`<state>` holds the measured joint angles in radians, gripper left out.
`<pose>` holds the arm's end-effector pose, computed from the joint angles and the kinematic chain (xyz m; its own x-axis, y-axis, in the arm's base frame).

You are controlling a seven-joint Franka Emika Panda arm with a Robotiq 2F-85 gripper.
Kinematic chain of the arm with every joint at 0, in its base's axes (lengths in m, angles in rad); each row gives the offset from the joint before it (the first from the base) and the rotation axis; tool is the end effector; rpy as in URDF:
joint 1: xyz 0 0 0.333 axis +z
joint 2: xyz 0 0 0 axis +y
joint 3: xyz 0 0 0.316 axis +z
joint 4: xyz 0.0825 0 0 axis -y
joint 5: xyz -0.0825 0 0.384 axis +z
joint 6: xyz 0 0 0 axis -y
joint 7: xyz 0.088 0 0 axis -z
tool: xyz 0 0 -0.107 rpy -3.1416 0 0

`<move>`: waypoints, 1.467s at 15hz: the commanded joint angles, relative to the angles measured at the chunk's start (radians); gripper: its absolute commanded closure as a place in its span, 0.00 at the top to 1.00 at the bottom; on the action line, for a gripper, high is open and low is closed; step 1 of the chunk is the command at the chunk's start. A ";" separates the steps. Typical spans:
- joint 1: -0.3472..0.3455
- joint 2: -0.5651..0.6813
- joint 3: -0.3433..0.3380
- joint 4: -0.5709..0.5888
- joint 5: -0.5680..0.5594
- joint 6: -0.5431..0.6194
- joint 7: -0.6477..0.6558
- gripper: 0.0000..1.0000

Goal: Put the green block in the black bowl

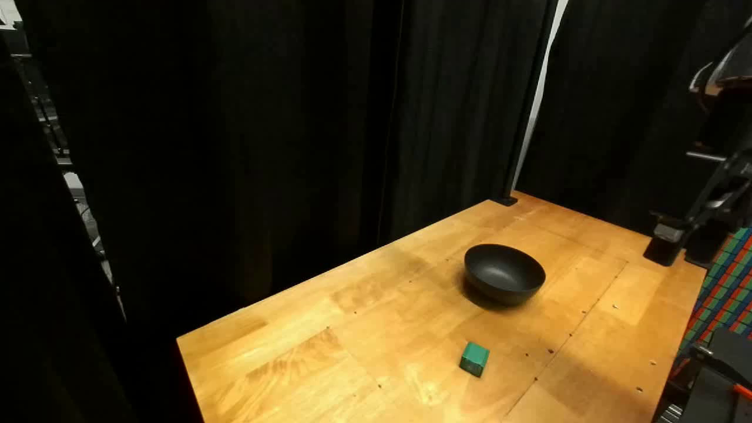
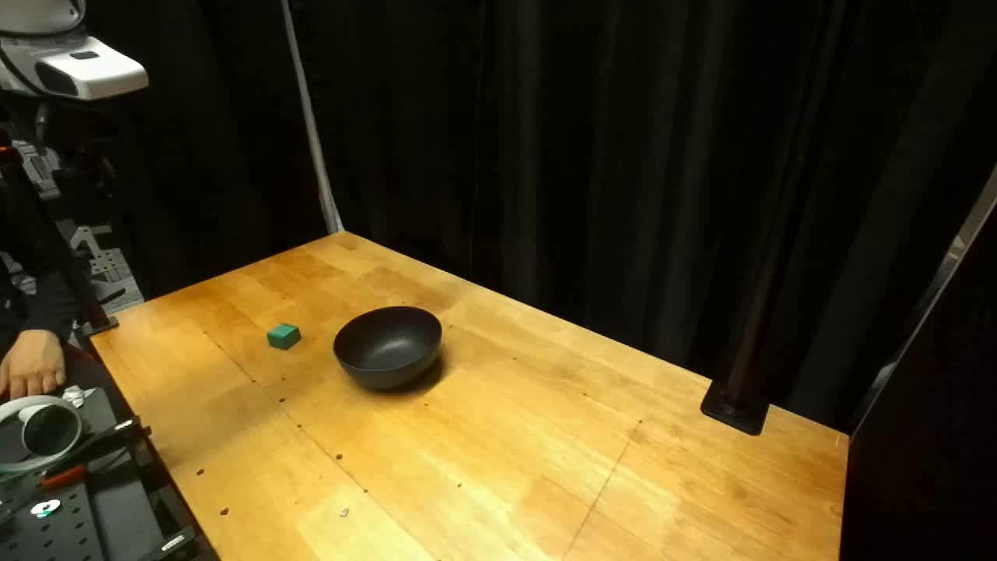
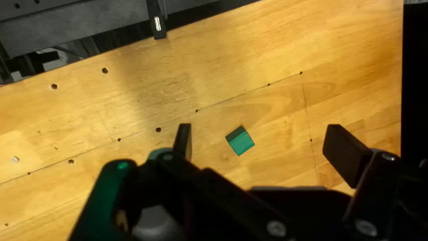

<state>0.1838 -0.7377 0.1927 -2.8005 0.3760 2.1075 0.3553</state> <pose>0.2952 0.1288 0.4077 0.9776 -0.2061 -0.0429 -0.2105 -0.9576 -0.1969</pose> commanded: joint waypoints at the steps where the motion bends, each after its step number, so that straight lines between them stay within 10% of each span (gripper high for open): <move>1: -0.005 0.000 0.004 0.003 0.002 -0.004 -0.003 1.00; 5: -0.024 0.024 0.015 0.005 -0.007 0.040 0.011 1.00; 22: 0.057 1.131 -0.002 0.352 -0.146 0.782 -0.097 1.00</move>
<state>0.2137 0.1995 0.2084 -2.5775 0.3127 2.8085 0.2297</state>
